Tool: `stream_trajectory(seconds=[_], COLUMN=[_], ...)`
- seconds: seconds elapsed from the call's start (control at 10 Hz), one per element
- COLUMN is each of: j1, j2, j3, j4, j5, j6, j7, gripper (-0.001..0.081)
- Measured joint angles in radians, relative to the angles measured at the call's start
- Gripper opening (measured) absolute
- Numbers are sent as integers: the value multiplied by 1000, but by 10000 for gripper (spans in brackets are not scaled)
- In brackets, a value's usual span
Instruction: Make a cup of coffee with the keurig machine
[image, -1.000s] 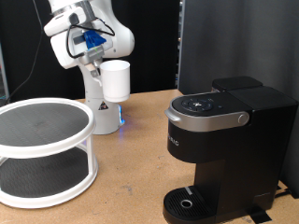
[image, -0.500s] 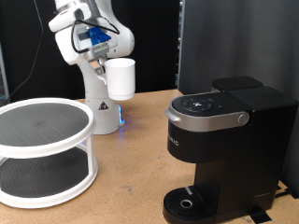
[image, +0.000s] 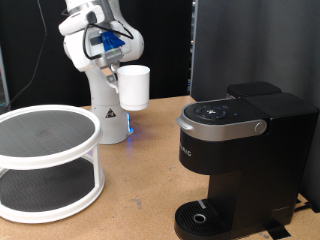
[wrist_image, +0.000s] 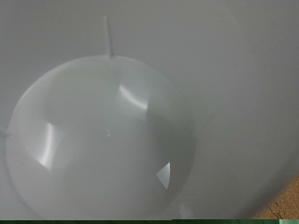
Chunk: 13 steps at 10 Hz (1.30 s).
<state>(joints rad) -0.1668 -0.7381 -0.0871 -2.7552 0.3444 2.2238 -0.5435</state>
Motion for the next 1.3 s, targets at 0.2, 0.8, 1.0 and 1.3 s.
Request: stream_trajectory(seconds=[0.2,0.8,1.0,1.3], j1=[0,0,1,13], j2=[0,87,167,308], j3=[-2,66,101,132], j4=[-8,-103,-111,-111], j5=[4,7,13,38], j6=[0,217,320,472], j7=[0,29,40,40], gripper=[72,72,72,72])
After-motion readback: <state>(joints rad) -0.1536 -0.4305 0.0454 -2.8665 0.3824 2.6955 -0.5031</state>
